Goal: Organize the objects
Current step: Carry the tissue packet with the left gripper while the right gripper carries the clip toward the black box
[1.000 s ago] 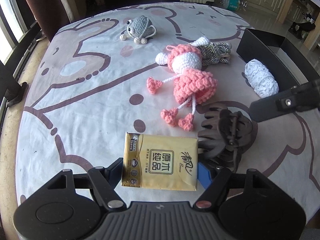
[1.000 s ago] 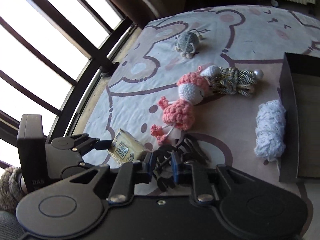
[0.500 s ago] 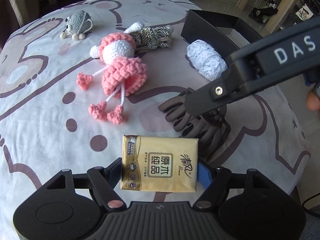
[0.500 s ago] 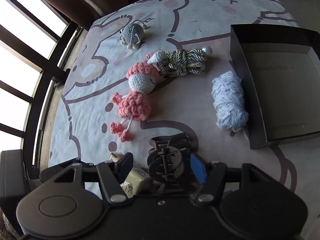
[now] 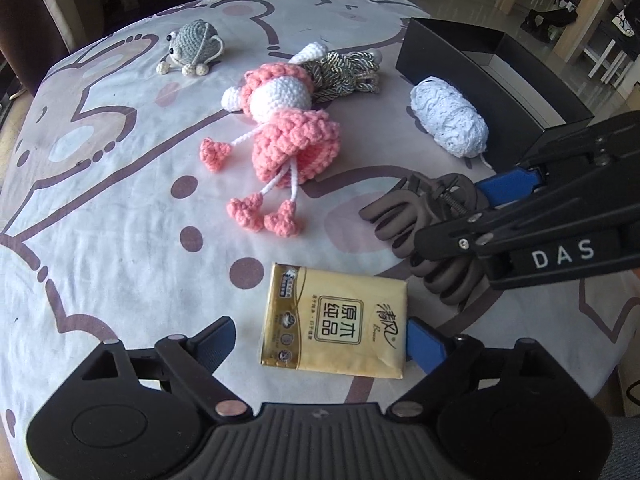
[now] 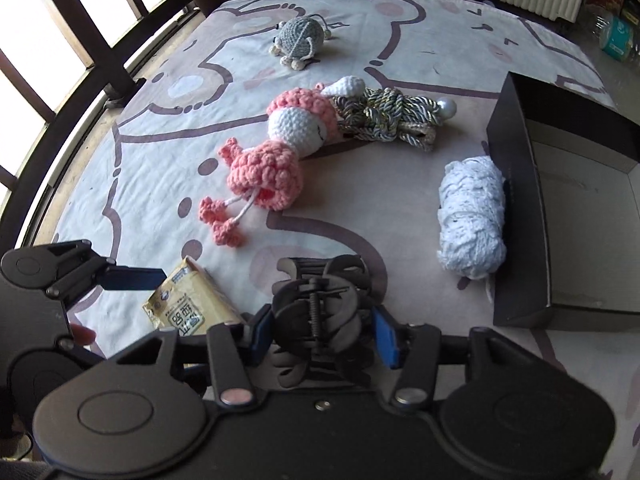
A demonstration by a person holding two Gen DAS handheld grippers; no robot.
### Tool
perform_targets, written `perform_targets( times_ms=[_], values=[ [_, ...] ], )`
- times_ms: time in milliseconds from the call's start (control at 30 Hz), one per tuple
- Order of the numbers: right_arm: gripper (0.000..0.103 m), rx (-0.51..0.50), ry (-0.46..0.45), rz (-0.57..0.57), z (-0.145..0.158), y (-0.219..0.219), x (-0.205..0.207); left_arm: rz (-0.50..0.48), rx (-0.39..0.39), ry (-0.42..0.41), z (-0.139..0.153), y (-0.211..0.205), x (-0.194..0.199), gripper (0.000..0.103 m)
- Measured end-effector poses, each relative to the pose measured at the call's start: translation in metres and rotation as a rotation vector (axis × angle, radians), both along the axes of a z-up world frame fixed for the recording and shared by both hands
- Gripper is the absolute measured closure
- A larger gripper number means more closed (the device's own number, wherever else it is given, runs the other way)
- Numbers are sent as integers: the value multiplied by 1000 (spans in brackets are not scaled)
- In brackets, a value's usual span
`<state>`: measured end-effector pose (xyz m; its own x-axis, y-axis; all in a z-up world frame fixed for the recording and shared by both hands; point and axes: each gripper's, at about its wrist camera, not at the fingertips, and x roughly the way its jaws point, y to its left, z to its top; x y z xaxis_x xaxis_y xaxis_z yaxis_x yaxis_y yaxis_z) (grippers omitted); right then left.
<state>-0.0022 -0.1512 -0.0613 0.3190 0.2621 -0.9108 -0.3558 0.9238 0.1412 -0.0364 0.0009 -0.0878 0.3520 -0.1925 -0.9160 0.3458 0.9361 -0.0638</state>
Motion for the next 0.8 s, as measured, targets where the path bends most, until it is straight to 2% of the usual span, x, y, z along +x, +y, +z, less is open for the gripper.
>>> perform_targets(
  times_ms=[100, 300, 400, 467, 567, 667, 767, 800],
  values=[
    [58, -6, -27, 37, 4, 1, -3, -7, 55, 8, 0, -1, -3, 6],
    [58, 7, -27, 66, 5, 3, -5, 6, 167, -9, 4, 11, -8, 5],
    [58, 12, -24, 67, 5, 2, -6, 50, 192, 12, 5, 27, -9, 6],
    [58, 12, -24, 70, 5, 1, -6, 102, 166, 42, 7, 39, -8, 6],
    [58, 7, -28, 74, 5, 3, -7, 134, 31, 82, 16, 51, -5, 6],
    [58, 4, -31, 81, 5, 5, -7, 161, 22, 82, 23, 47, 5, 6],
    [58, 7, -32, 83, 6, 5, -7, 202, -7, 143, 18, 34, 20, 7],
    [58, 9, -32, 81, 7, 6, -7, 215, -15, 165, 15, 31, 23, 10]
  ],
)
